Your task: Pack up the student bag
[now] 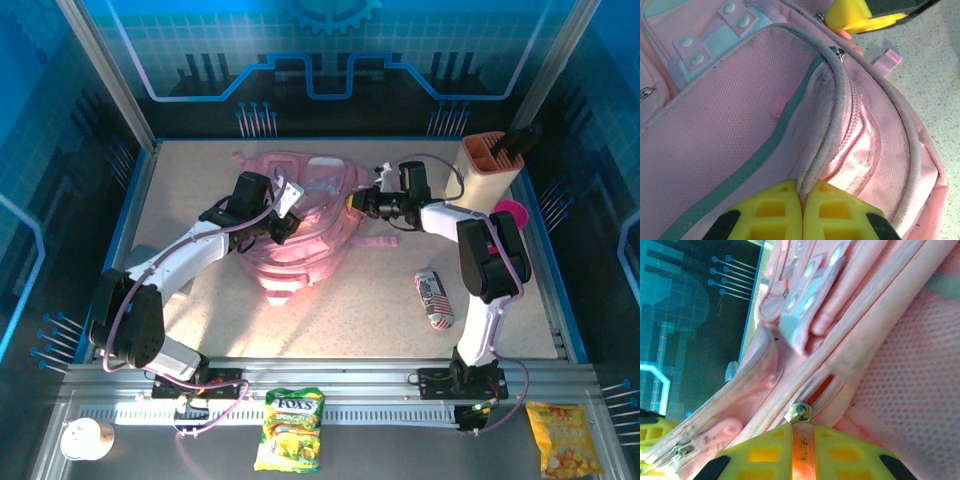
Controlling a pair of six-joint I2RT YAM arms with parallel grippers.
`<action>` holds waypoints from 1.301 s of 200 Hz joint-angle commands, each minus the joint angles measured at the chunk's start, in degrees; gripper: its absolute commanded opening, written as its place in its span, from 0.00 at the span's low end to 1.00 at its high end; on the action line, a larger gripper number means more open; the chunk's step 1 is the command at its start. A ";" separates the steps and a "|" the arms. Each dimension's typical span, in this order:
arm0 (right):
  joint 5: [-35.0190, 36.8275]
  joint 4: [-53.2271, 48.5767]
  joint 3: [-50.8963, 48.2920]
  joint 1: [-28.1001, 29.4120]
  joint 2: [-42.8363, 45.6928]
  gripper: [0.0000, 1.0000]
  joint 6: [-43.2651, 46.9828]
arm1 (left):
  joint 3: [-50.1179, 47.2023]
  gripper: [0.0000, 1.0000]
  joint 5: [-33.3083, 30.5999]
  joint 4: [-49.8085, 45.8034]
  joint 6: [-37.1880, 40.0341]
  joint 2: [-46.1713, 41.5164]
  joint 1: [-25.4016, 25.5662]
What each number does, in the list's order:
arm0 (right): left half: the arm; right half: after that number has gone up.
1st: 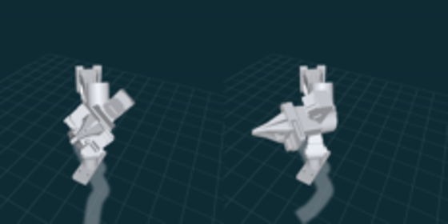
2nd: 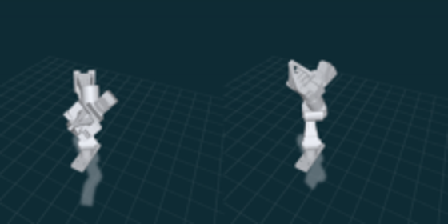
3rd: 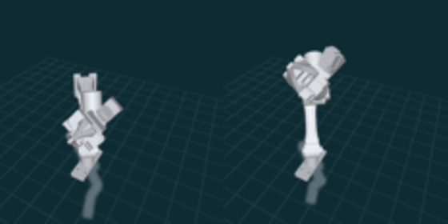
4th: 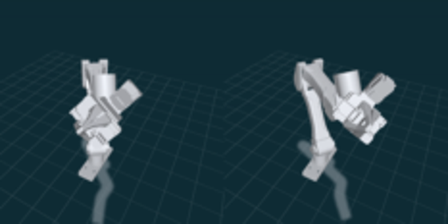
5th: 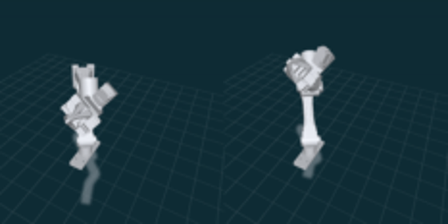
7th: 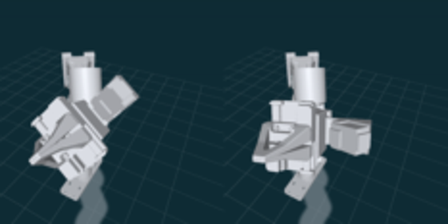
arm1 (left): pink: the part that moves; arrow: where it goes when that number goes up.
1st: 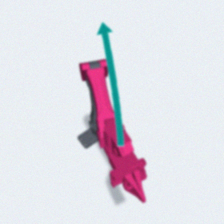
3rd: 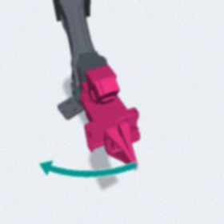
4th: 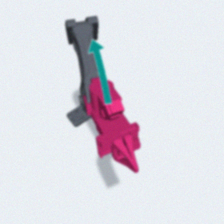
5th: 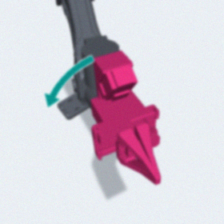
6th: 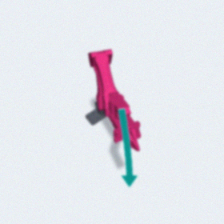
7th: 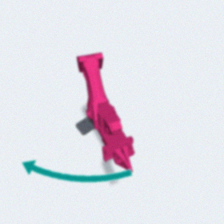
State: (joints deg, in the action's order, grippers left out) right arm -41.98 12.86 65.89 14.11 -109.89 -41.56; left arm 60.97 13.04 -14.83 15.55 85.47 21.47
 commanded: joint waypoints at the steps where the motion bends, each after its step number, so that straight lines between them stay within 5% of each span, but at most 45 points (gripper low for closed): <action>1: -1.48 -2.04 -2.75 2.53 3.67 0.16 -0.33 | 2.65 0.00 2.23 1.73 -2.74 0.98 -0.56; 91: 5.09 -5.68 -12.59 10.18 14.36 0.16 3.23 | 7.01 0.00 2.61 1.15 -4.84 5.98 -0.03; 123: 14.14 -14.22 -9.26 9.79 14.55 0.26 9.90 | 7.06 0.00 4.22 0.60 -3.75 5.11 0.06; 187: 21.19 -23.32 -2.72 12.16 14.32 0.41 22.46 | 6.00 0.00 5.74 -0.53 -3.16 3.47 0.06; 229: 28.60 -28.09 -0.03 15.38 14.05 0.44 27.94 | 6.34 0.00 5.21 -0.63 -3.34 3.56 0.10; 260: 27.09 -28.56 1.57 16.12 12.47 0.41 28.14 | 6.44 0.00 5.09 -0.73 -3.55 3.69 0.06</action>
State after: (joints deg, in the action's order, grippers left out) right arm -15.18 -13.37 65.08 28.91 -96.55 -15.97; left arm 65.23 16.38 -17.32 12.99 90.91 21.63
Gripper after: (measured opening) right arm 0.432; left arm 0.055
